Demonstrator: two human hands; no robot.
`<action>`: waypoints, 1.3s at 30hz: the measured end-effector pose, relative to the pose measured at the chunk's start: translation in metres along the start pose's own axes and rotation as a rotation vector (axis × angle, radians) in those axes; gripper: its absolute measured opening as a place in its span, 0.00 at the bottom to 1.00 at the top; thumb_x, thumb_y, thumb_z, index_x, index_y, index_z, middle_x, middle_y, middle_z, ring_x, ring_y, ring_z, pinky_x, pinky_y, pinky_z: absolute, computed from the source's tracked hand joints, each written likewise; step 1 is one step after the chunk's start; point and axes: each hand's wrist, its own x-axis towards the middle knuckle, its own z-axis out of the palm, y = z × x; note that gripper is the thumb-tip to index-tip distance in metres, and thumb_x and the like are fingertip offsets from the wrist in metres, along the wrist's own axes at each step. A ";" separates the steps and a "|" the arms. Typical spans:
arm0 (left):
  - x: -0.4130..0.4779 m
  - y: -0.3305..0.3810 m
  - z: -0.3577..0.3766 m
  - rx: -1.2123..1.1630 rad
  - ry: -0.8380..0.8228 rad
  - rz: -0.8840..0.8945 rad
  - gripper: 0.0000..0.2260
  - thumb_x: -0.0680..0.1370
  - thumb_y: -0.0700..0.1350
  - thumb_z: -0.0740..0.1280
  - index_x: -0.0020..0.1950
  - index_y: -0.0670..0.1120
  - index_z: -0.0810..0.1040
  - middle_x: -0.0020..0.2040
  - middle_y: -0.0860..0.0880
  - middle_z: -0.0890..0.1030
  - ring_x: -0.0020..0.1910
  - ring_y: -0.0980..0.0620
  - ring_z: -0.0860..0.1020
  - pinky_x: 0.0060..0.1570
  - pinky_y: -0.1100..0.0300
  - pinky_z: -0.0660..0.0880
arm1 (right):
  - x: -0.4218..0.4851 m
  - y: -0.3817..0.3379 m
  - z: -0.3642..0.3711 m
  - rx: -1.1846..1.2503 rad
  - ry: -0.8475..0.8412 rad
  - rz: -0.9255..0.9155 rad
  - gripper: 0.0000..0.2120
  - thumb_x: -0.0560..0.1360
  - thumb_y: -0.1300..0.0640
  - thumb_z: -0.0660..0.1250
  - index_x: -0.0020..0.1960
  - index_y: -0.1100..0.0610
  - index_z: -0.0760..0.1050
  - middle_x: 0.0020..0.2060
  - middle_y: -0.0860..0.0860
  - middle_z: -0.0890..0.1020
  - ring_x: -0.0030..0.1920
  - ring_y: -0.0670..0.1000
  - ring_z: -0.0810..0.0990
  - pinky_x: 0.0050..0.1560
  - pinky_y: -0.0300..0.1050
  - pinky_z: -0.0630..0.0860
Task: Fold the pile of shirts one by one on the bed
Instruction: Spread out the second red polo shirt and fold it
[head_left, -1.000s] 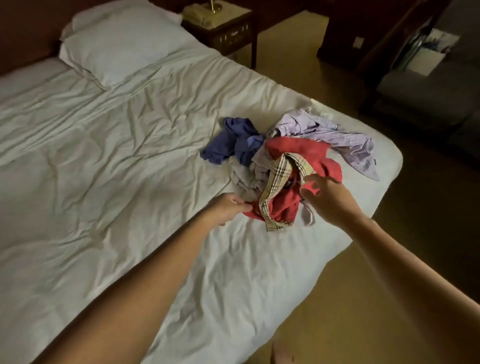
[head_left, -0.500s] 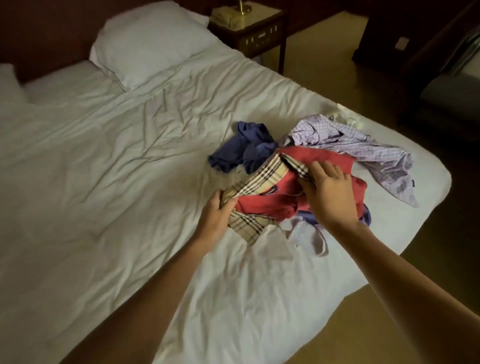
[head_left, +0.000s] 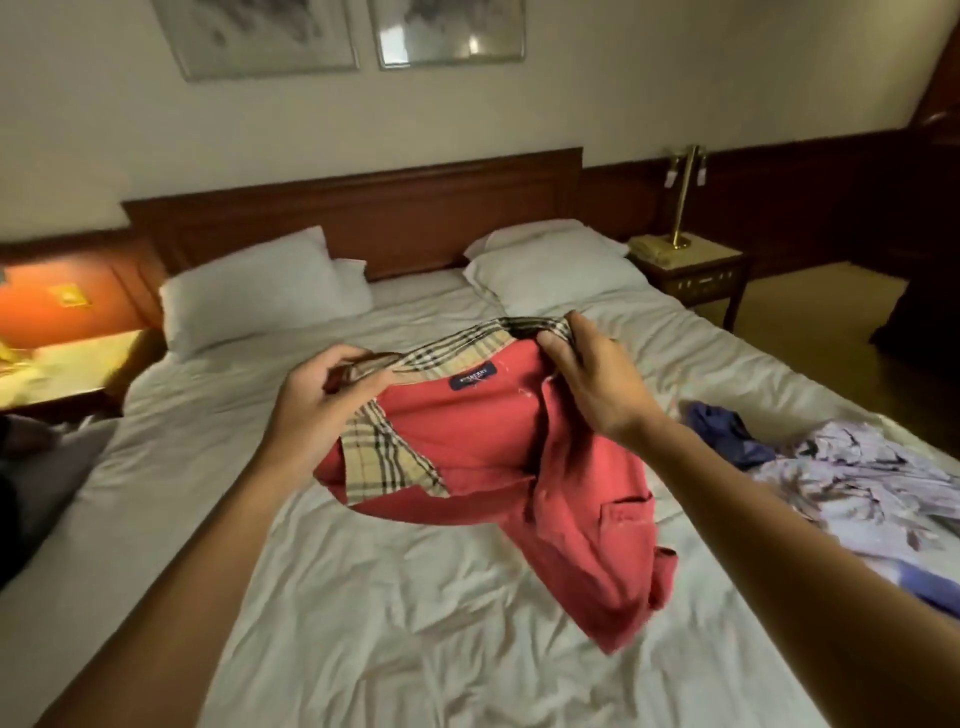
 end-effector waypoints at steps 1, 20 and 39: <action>-0.005 0.004 -0.046 0.061 0.011 0.016 0.05 0.76 0.46 0.73 0.51 0.49 0.82 0.47 0.53 0.85 0.47 0.60 0.81 0.49 0.68 0.74 | 0.008 -0.032 0.023 0.036 -0.013 -0.018 0.14 0.82 0.47 0.60 0.44 0.55 0.65 0.33 0.47 0.73 0.42 0.59 0.75 0.42 0.48 0.63; -0.162 -0.297 -0.094 -0.156 -0.138 -0.608 0.07 0.79 0.41 0.69 0.56 0.44 0.82 0.48 0.41 0.81 0.42 0.50 0.82 0.43 0.55 0.82 | -0.144 0.113 0.294 0.086 -0.039 0.621 0.22 0.76 0.60 0.61 0.70 0.53 0.67 0.59 0.59 0.75 0.56 0.60 0.76 0.55 0.55 0.74; -0.221 -0.364 -0.070 0.353 -0.075 -0.043 0.06 0.79 0.44 0.71 0.54 0.45 0.80 0.48 0.52 0.83 0.50 0.53 0.81 0.56 0.51 0.76 | -0.226 0.058 0.374 0.319 -0.319 0.147 0.05 0.78 0.59 0.65 0.43 0.58 0.74 0.31 0.48 0.75 0.31 0.44 0.72 0.35 0.40 0.69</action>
